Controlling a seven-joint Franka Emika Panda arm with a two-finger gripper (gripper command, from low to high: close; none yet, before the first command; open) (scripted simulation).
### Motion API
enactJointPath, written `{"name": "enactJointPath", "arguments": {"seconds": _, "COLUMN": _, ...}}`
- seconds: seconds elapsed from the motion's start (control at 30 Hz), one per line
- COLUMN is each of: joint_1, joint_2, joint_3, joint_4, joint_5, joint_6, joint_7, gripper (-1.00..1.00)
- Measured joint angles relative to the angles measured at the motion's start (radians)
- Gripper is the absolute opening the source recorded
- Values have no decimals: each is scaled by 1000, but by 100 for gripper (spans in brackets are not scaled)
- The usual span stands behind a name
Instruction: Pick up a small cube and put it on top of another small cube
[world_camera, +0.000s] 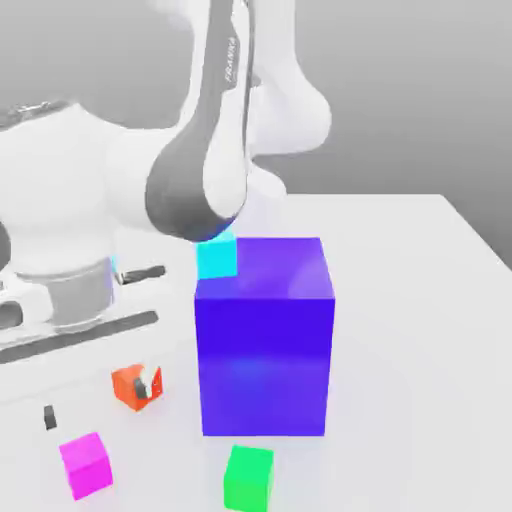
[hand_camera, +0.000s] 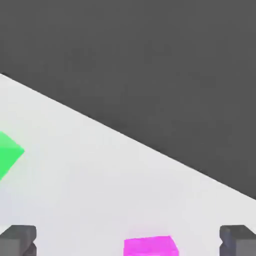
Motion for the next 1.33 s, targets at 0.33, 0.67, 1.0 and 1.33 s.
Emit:
{"name": "enactJointPath", "arguments": {"seconds": 0.33, "joint_1": -120, "joint_2": 226, "joint_3": 112, "joint_4": 32, "joint_5": 103, "joint_6": 151, "joint_7": -150, "gripper": -100}}
{"name": "enactJointPath", "arguments": {"seconds": 0.67, "joint_1": -13, "joint_2": 62, "joint_3": 5, "joint_4": -15, "joint_5": -35, "joint_6": 36, "joint_7": -25, "gripper": -100}}
{"name": "enactJointPath", "arguments": {"seconds": 1.0, "joint_1": 231, "joint_2": -102, "joint_3": 43, "joint_4": -84, "joint_5": -206, "joint_6": -34, "joint_7": 337, "gripper": -100}}
{"name": "enactJointPath", "arguments": {"seconds": 1.33, "joint_1": 242, "joint_2": 30, "joint_3": 137, "joint_4": -90, "joint_5": -119, "joint_6": 105, "joint_7": 339, "gripper": 100}}
